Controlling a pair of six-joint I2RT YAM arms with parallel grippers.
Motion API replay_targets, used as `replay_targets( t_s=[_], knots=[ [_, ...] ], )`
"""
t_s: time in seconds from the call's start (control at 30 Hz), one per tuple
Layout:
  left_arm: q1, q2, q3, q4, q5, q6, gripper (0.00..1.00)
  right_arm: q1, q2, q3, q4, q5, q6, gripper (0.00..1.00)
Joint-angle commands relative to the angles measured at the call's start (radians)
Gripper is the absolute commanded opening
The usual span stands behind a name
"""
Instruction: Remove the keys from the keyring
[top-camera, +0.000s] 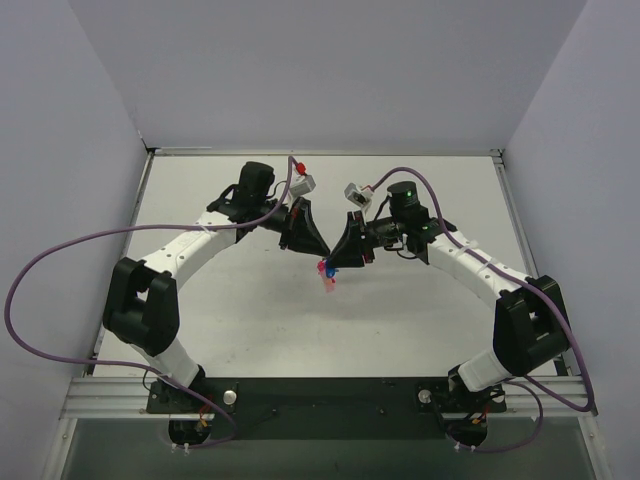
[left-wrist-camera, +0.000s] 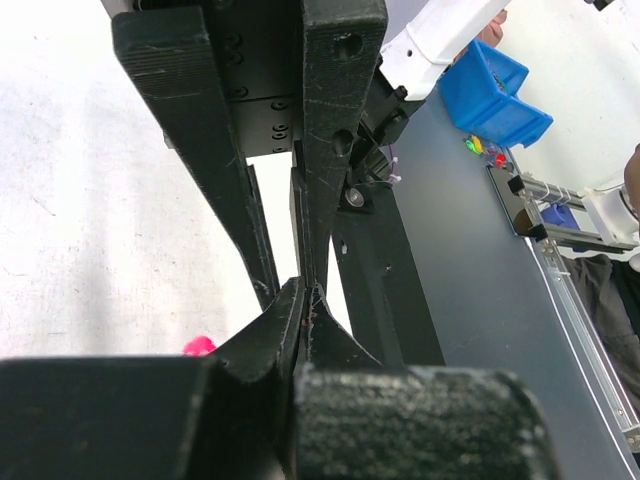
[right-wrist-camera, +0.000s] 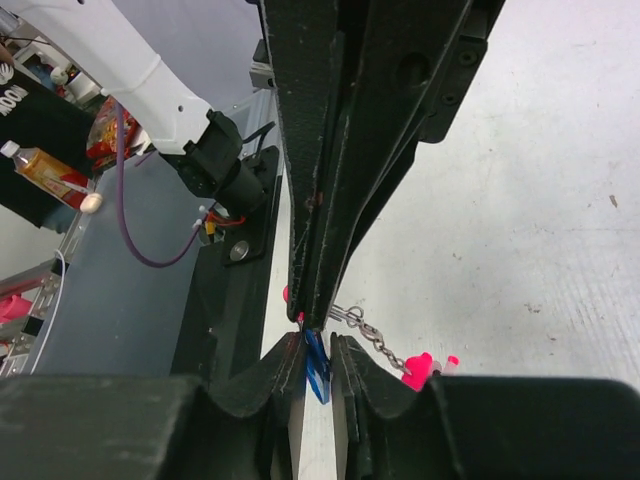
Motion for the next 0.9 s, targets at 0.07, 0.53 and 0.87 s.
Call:
replay_targets(
  t_s=[0.07, 0.53, 0.87],
  knots=[
    [-0.004, -0.031, 0.000, 0.048, 0.022, -0.019, 0.00, 0.005, -0.026, -0.008, 0.067, -0.061, -0.022, 0.09],
    [0.013, -0.017, 0.000, 0.060, 0.002, -0.035, 0.50, -0.012, -0.033, 0.013, -0.028, -0.051, -0.092, 0.00],
    [0.025, -0.043, 0.023, -0.087, -0.190, 0.109, 0.75, -0.033, -0.058, 0.039, -0.100, 0.063, -0.134, 0.00]
  ],
)
